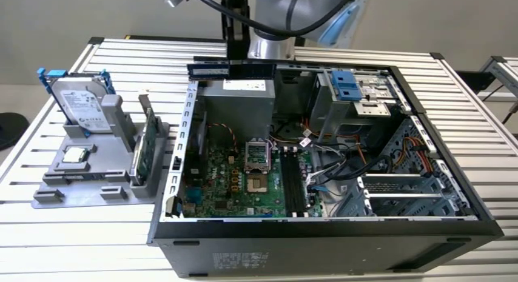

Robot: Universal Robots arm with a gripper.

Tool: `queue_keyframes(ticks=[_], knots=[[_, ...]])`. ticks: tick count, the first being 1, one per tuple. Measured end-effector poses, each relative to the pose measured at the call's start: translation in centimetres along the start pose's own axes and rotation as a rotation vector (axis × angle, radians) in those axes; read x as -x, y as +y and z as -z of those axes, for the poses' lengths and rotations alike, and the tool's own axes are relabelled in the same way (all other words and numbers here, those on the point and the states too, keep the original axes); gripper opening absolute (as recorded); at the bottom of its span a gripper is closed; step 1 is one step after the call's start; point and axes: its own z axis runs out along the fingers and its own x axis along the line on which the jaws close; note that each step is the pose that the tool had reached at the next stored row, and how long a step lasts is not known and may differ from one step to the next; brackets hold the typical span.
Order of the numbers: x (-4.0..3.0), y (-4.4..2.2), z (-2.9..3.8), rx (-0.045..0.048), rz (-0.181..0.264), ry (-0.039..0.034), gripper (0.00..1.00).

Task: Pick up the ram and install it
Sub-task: 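Pick up the ram and move it above insertion slot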

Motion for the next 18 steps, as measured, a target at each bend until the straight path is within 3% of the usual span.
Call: queue_keyframes(ticks=[18], knots=[[0.19,2.61,-0.07,0.0,0.0,0.0,0.0]])
